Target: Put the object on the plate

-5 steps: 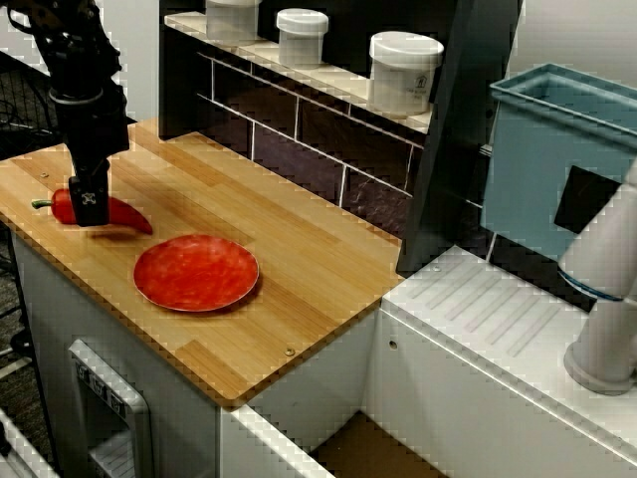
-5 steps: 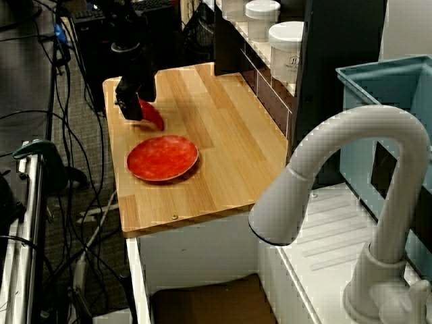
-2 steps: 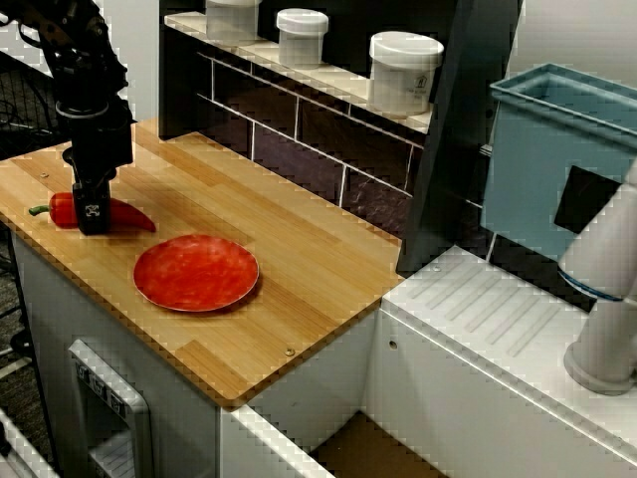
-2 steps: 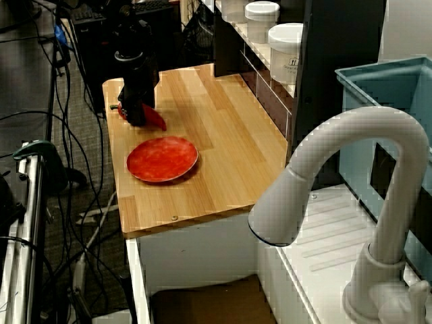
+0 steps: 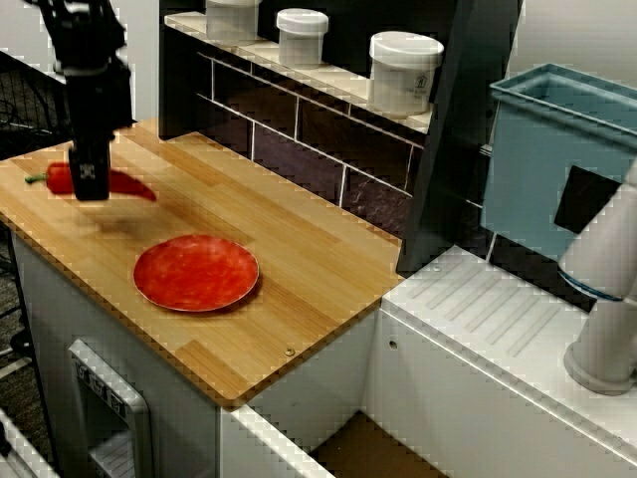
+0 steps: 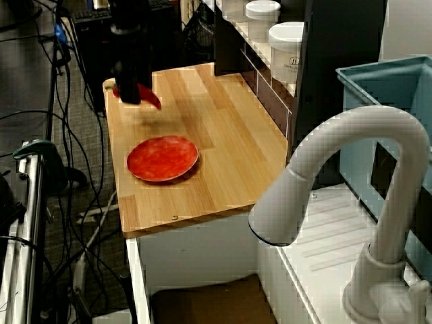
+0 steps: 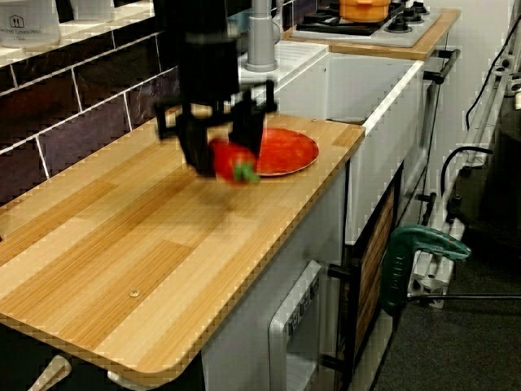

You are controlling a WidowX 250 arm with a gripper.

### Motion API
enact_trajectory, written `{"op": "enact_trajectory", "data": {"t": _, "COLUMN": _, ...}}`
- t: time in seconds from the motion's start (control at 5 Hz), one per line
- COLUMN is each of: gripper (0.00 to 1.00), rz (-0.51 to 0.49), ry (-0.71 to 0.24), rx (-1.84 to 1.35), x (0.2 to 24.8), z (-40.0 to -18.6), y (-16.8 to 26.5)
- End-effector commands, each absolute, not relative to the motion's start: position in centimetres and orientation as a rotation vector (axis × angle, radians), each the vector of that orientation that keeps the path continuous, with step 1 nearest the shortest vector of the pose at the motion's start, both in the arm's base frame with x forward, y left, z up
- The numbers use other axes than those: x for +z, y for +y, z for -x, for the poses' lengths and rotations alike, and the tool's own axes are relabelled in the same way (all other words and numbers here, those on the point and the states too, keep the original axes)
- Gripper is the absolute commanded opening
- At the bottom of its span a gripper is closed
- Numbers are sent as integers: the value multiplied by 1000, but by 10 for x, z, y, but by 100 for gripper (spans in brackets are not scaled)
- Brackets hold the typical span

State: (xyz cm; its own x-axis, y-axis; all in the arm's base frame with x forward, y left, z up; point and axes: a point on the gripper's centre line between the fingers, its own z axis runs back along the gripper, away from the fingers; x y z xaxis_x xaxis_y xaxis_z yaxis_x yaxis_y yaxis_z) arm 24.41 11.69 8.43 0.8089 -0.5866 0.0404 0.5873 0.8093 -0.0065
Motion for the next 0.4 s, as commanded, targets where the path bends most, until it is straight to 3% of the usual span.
{"op": "enact_trajectory", "data": {"t": 0.0, "gripper": 0, "rz": -26, "ry": -123, "rx": -692, "x": 108, "z": -246, "y": 93}}
{"op": "enact_trajectory", "data": {"t": 0.2, "gripper": 0, "rz": -4, "ry": -110, "rx": -726, "x": 91, "z": -247, "y": 66}}
